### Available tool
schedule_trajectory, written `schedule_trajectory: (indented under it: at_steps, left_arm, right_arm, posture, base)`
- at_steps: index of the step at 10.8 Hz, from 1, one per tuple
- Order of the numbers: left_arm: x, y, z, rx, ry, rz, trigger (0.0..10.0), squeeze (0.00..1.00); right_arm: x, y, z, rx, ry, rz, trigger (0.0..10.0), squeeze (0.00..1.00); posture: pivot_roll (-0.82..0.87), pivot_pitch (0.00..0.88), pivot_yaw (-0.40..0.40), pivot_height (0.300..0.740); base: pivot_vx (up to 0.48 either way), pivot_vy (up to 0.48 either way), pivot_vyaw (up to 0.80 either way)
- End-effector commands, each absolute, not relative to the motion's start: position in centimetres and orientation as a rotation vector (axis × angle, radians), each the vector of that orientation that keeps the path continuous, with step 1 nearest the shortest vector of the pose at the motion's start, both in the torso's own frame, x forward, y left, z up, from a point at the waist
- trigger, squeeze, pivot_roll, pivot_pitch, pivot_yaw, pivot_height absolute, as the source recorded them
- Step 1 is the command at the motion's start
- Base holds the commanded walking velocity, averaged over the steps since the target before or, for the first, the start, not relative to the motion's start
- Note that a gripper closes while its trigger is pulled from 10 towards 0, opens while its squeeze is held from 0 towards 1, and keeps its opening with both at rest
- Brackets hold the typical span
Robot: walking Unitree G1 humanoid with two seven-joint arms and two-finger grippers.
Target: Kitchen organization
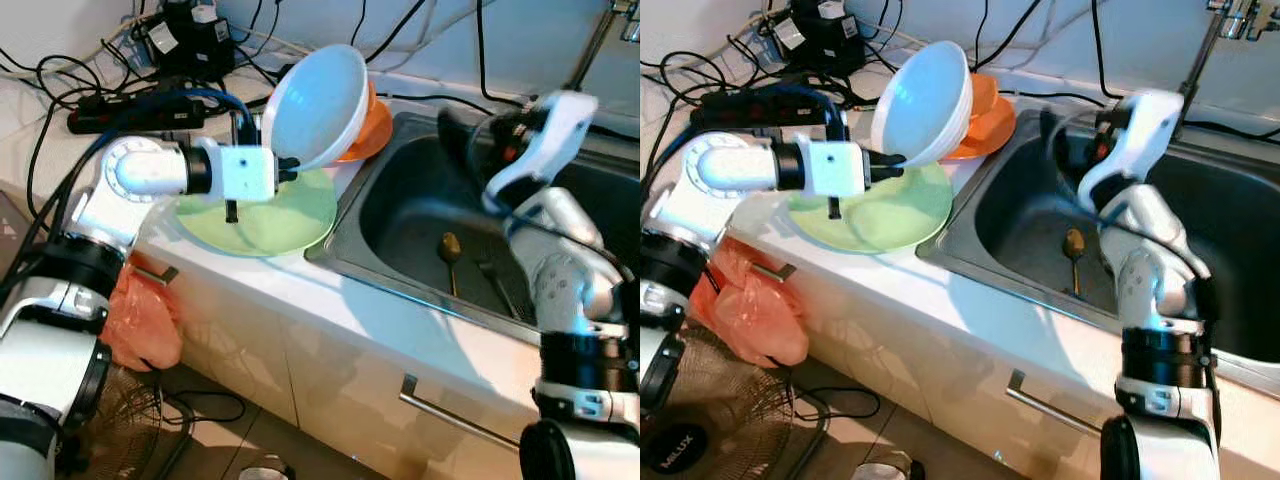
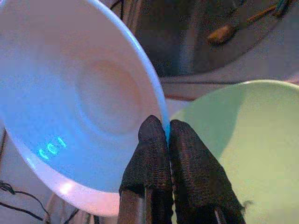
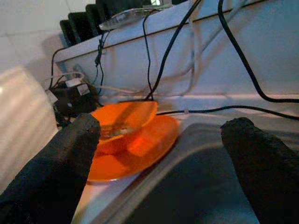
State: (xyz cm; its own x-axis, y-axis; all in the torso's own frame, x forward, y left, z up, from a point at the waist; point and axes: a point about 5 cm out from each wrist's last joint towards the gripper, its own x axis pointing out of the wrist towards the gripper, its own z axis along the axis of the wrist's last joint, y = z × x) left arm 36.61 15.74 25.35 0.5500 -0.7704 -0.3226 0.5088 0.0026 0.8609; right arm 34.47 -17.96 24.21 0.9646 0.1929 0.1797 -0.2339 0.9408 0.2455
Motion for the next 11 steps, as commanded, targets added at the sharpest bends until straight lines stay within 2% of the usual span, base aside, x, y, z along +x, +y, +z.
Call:
schedule_trajectory:
  at_steps: [1, 2, 3, 4, 8, 9, 11]
  left_arm:
    - [36.5, 15.6, 26.2, 1.218, -0.314, -1.0, 0.0, 0.0]
    - [36.5, 15.6, 26.2, 1.218, -0.314, -1.0, 0.0, 0.0]
    - [37.4, 14.3, 25.1, 1.309, -0.299, -0.959, 0.0, 0.0]
    - [38.3, 11.5, 23.5, 1.442, -0.302, -0.935, 0.0, 0.0]
    - [38.6, 7.7, 22.5, 1.554, -0.413, -0.89, 0.0, 0.0]
    - [38.8, 7.2, 23.3, 1.57, -0.482, -0.83, 0.0, 0.0]
    - [38.9, 7.2, 23.0, 1.572, -0.504, -0.802, 0.0, 0.0]
  right_arm:
    - [34.4, -18.0, 24.6, 0.276, -0.162, 0.217, 10.0, 0.0]
    - [34.4, -18.0, 24.6, 0.276, -0.162, 0.217, 10.0, 0.0]
    - [34.2, -17.6, 25.9, 0.339, -0.169, 0.271, 10.0, 0.0]
    - [33.8, -16.5, 26.8, 0.372, -0.155, 0.358, 10.0, 0.0]
    - [33.7, -15.5, 26.3, 0.344, -0.062, 0.422, 10.0, 0.0]
    - [33.8, -15.6, 25.8, 0.315, -0.021, 0.403, 10.0, 0.0]
    - [34.1, -15.6, 25.2, 0.291, 0.019, 0.381, 10.0, 0.0]
  posture:
    - [0.31, 0.036, 0.036, 0.74]
    - [0.31, 0.036, 0.036, 0.74]
    - [0.29, 0.034, 0.032, 0.74]
    - [0.29, 0.032, 0.027, 0.74]
    - [0.28, 0.027, 0.021, 0.74]
    - [0.28, 0.026, 0.019, 0.74]
    - [0.29, 0.026, 0.017, 0.74]
  base:
    - [0.0, 0.0, 0.0]
    - [0.0, 0.0, 0.0]
    - [0.0, 0.0, 0.0]
    - [0.0, 0.0, 0.0]
    - [0.0, 0.0, 0.0]
    - [0.0, 0.0, 0.0]
    - [0.0, 0.0, 0.0]
